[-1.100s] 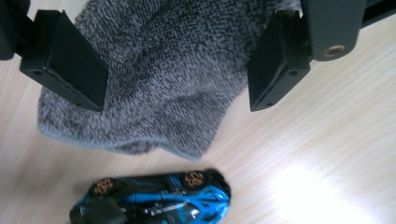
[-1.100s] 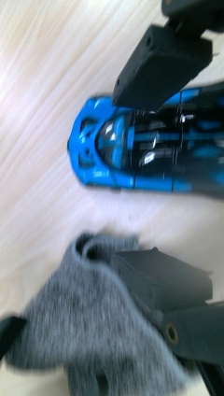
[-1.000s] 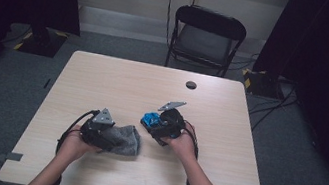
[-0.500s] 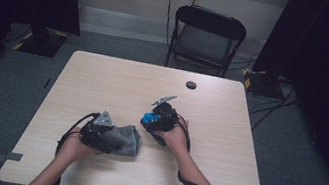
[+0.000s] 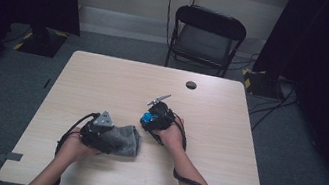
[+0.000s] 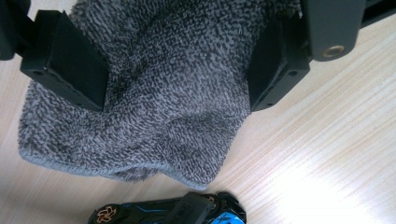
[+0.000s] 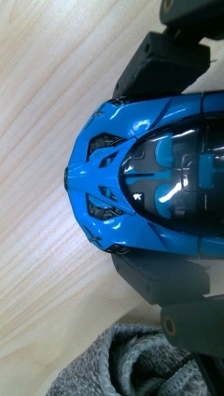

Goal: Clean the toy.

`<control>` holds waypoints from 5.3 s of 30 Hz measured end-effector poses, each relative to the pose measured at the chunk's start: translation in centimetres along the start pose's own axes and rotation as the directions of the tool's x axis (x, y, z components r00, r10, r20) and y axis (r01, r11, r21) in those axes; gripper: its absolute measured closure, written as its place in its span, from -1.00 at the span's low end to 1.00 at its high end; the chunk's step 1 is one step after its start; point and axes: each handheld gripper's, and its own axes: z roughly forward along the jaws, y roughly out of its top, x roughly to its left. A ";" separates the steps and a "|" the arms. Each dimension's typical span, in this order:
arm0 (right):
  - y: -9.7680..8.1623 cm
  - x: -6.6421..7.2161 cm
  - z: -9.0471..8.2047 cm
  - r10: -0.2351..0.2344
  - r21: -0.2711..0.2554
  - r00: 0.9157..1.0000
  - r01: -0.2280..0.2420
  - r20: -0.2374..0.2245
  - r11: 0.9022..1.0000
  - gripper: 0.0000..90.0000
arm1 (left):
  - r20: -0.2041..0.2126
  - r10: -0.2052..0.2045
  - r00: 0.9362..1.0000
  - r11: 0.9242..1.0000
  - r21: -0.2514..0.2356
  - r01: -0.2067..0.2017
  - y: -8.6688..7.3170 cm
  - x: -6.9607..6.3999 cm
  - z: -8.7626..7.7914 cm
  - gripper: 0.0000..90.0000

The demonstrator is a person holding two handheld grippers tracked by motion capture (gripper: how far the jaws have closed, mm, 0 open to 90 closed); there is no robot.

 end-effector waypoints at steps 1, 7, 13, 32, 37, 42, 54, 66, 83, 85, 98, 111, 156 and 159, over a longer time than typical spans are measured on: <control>0.0 0.0 0.0 0.000 -0.001 1.000 0.000 -0.001 1.000 -0.47 | 0.001 -0.003 1.000 1.000 -0.003 0.003 0.0 0.0 0.0 -0.55; -0.1 0.0 -0.2 -0.004 0.010 1.000 0.004 -0.005 1.000 -0.47 | -0.003 0.001 1.000 1.000 -0.004 -0.001 0.1 0.0 -0.1 -0.55; -0.1 0.0 -0.1 -0.014 0.013 1.000 0.014 -0.004 1.000 -0.49 | -0.001 0.000 1.000 1.000 -0.007 0.000 0.2 -0.1 -0.2 -0.55; -0.4 -0.2 -0.5 0.021 0.001 1.000 -0.021 -0.023 1.000 -0.45 | 0.000 -0.002 1.000 1.000 -0.018 0.002 0.4 0.1 -0.6 -0.54; -0.5 -0.4 -1.4 0.031 -0.030 0.999 -0.032 -0.041 0.999 -0.45 | 0.000 -0.001 1.000 1.000 -0.011 0.001 0.4 0.1 -0.5 -0.54; -0.9 -0.7 -2.1 0.039 -0.037 0.998 -0.041 -0.056 0.998 -0.45 | 0.006 0.003 1.000 1.000 -0.014 -0.003 0.6 0.0 -0.5 -0.54; -2.7 -0.9 -3.1 0.023 -0.005 0.998 -0.024 -0.058 1.000 -0.45 | 0.026 0.048 0.998 0.998 0.033 -0.049 0.9 -0.5 0.8 -0.53; -3.4 0.0 -2.9 -0.054 0.029 0.998 0.055 -0.035 0.998 -0.46 | 0.024 0.042 0.999 0.999 0.030 -0.043 0.8 -0.6 0.8 -0.53; -4.3 -0.4 -4.3 -0.041 0.028 0.997 0.043 -0.064 0.999 -0.56 | 0.025 0.040 0.999 0.999 0.034 -0.041 0.6 -0.7 1.0 -0.54; -4.8 -0.4 -4.3 -0.039 0.036 0.998 0.041 -0.057 0.999 -0.58 | 0.023 0.041 0.999 0.999 0.035 -0.041 0.6 -0.8 0.9 -0.54; -6.4 -0.3 -4.7 -0.066 0.011 0.997 0.067 -0.049 0.998 -0.43 | 0.011 0.051 0.999 0.997 0.048 -0.052 0.8 -1.0 0.9 -0.54; -6.5 -0.1 -4.8 -0.037 0.006 0.999 0.037 -0.039 0.999 -0.42 | 0.013 0.052 0.999 0.998 0.044 -0.053 0.9 -1.1 0.7 -0.54; -7.1 -0.5 -4.9 -0.061 -0.014 0.997 0.060 -0.044 0.998 -0.43 | -0.059 0.020 0.998 0.993 0.118 -0.013 0.5 -1.7 1.5 0.58; -6.9 -0.4 -4.9 -0.050 -0.004 0.998 0.050 -0.039 0.999 -0.42 | -0.070 -0.017 0.997 0.993 0.117 0.025 0.6 -1.7 1.5 0.59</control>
